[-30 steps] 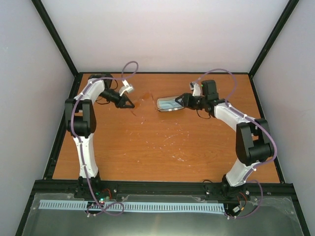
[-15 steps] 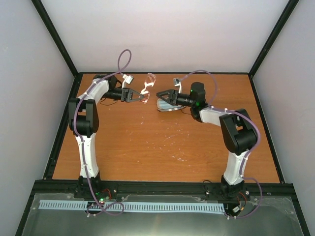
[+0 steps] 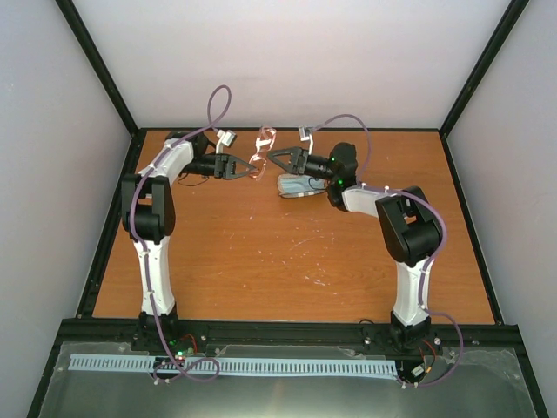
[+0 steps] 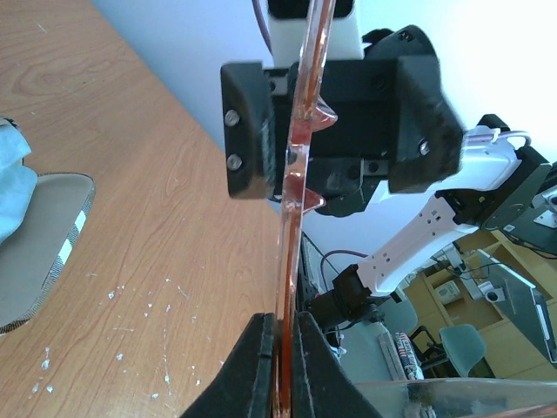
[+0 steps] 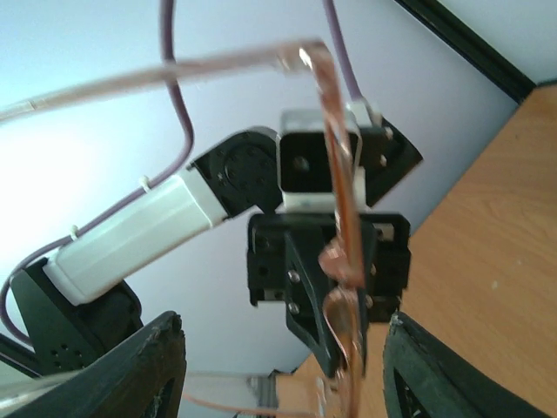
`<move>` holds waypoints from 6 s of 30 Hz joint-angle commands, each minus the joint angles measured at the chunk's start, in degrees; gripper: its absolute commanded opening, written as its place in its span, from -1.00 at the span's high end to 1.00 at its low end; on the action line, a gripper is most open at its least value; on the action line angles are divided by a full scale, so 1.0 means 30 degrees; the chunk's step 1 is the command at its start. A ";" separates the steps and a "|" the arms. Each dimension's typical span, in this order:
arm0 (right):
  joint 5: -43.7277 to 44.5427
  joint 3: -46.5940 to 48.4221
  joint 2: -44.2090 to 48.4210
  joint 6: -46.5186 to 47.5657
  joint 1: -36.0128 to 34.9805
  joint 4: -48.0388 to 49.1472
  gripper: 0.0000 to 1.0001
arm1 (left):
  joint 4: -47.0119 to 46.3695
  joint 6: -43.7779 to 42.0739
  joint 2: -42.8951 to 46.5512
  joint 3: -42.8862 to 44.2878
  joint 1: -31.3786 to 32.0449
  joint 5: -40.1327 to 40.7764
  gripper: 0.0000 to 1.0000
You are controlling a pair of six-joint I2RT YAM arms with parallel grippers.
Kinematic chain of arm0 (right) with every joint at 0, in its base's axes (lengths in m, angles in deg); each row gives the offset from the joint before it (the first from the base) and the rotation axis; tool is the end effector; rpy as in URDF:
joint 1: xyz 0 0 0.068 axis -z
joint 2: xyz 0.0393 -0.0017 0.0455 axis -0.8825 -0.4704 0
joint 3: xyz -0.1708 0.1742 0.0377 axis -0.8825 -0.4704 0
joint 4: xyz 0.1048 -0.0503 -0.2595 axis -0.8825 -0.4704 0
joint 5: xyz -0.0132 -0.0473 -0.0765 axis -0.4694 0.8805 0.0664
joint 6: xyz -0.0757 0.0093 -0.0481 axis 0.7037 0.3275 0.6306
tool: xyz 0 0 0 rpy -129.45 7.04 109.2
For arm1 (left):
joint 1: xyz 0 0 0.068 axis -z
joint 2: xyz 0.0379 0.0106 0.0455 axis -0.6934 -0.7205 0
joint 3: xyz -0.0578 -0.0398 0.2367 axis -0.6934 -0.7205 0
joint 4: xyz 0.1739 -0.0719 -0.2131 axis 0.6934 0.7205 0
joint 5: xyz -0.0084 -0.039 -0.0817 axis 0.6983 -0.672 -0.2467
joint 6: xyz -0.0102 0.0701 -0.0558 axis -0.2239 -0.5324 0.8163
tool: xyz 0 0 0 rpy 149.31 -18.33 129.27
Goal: Organize the sunglasses
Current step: Pick up the sunglasses from the center of the board, then fold the sunglasses at the center of the board.
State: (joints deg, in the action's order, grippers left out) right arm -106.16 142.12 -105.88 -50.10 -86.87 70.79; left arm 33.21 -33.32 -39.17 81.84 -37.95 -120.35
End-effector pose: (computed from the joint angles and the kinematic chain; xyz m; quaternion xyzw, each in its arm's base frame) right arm 0.3945 0.2565 0.2018 -0.1587 0.6402 0.6923 0.2928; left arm 0.4147 -0.1242 0.1910 0.2603 0.6722 -0.6694 0.1797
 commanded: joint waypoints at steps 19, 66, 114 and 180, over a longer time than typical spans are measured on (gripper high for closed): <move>-0.0337 0.3880 -0.1999 0.1762 -0.0907 -0.2675 0.51 | 0.0037 0.0053 0.0528 0.0932 0.0476 -0.1045 0.96; 0.0097 1.3005 -0.2192 1.6851 -0.1308 -3.2258 0.94 | -1.7020 1.3246 0.4362 -0.3796 0.0958 0.4000 0.45; 0.1736 1.5368 -0.3269 1.1846 0.0160 -3.2113 0.95 | -1.7987 1.3863 0.6162 -0.4835 -0.1655 0.6085 0.54; 1.0670 1.1278 -0.0622 1.5590 0.2848 -3.0332 0.94 | -1.1434 0.5836 -0.0278 -0.0661 0.1976 0.8751 0.62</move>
State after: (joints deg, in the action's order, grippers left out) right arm -82.97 170.16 -104.44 -11.91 -78.52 -20.03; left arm -5.30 -7.79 -49.51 88.07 -33.79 -94.41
